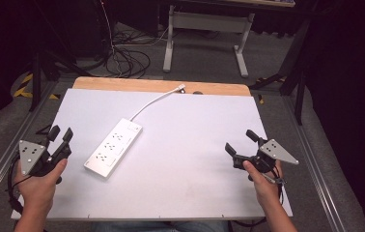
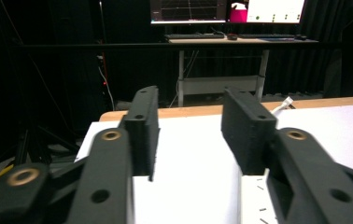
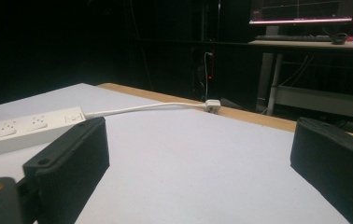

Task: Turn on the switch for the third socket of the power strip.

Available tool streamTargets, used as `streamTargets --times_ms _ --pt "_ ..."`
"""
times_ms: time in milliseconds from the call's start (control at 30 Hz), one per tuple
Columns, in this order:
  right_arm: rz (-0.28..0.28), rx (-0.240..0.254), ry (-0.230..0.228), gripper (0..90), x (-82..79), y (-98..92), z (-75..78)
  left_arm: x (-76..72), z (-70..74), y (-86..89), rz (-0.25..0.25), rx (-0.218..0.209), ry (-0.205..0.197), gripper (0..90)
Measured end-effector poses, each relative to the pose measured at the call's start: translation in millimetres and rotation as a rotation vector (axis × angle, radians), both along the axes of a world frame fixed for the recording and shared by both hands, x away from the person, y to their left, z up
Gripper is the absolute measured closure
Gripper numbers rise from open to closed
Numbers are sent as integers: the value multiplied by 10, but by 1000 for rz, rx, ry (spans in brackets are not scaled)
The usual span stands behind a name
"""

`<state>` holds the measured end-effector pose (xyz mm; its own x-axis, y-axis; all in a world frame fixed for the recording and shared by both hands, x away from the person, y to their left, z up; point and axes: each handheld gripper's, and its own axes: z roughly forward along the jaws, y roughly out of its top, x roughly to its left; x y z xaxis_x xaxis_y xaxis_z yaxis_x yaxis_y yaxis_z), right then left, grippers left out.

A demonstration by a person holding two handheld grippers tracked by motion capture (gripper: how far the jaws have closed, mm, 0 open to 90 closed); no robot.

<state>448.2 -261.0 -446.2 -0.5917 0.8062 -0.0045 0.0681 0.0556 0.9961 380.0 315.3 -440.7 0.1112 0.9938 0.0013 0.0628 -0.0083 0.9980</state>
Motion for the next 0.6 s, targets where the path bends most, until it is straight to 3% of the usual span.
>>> streamTargets --times_ms 400,600 --pt "-2 0 0 49 -5 -1 2 -3 14 12 -21 11 1 766" --pt "-1 1 0 49 -6 2 2 -4 20 12 -30 20 1 807"
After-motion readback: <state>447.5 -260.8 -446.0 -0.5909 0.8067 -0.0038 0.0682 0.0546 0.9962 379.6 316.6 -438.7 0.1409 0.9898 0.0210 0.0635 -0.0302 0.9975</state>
